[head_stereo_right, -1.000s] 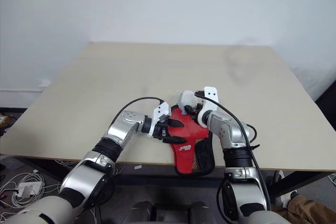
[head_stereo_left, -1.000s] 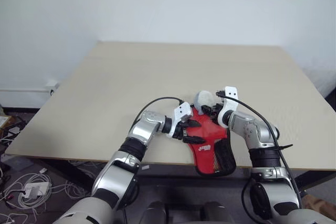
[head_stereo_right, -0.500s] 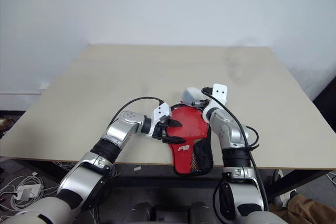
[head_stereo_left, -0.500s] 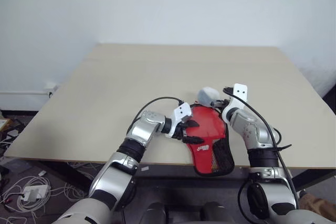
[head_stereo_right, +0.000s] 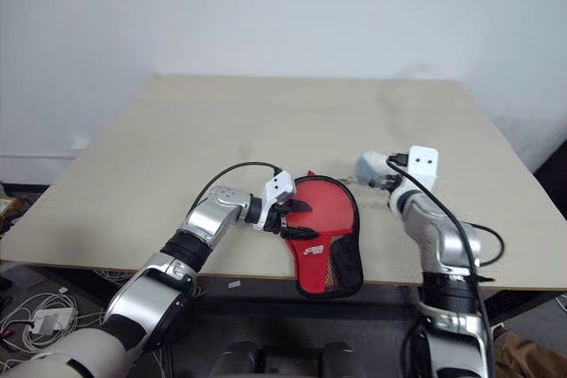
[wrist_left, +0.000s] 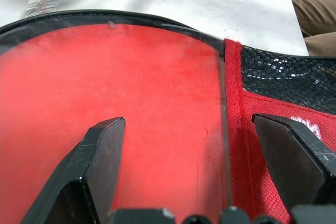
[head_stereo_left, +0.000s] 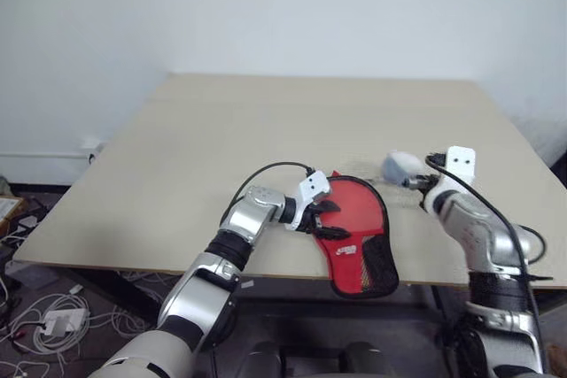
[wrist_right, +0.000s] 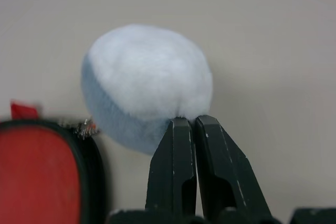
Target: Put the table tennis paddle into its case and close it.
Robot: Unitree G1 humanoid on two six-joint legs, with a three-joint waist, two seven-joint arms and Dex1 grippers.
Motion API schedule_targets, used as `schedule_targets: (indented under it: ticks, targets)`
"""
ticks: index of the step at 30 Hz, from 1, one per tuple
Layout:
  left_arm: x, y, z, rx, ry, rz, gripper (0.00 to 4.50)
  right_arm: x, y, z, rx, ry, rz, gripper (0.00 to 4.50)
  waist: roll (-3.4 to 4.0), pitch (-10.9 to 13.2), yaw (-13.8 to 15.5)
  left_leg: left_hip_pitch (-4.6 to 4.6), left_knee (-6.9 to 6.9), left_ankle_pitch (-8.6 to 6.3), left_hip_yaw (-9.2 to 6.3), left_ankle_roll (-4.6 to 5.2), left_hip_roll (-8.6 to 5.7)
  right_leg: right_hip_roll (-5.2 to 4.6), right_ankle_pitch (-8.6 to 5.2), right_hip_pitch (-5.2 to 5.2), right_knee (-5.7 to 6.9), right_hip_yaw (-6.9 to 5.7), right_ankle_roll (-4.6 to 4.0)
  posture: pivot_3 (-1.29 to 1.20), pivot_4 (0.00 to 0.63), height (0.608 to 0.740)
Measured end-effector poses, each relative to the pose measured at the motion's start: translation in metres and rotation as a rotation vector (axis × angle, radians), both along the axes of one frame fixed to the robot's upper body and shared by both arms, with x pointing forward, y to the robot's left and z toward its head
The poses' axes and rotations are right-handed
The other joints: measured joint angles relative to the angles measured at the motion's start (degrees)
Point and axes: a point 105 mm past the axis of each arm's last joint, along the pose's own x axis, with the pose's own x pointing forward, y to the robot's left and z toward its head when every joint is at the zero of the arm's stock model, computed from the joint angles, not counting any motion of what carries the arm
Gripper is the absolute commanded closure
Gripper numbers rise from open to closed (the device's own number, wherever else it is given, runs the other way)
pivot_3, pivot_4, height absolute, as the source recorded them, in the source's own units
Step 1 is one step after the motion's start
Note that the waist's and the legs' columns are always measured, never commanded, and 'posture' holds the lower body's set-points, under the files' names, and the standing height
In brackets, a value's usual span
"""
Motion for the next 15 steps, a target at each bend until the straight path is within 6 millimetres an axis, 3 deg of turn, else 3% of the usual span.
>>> schedule_targets:
  ticks: [8,15]
  targets:
    - [0.0,-0.002,-0.002,0.0,0.006,0.0,0.38,-0.078,-0.017,-0.002,-0.014,0.145,0.13,4.48,-0.07,0.0,0.2,0.11,0.01,-0.02,0.06,-0.02,0.0,-0.03,-0.1,0.02,-0.05,0.04,-0.13,0.0,0.0,0.74]
    - [-0.002,-0.006,-0.003,0.009,0.006,-0.011,0.38,-0.128,-0.022,-0.003,-0.008,0.225,0.195,4.48,-0.26,-0.1,0.4,0.16,0.01,-0.05,0.11,-0.06,-0.01,-0.08,-0.13,0.02,-0.15,0.05,-0.13,0.0,0.0,0.74]
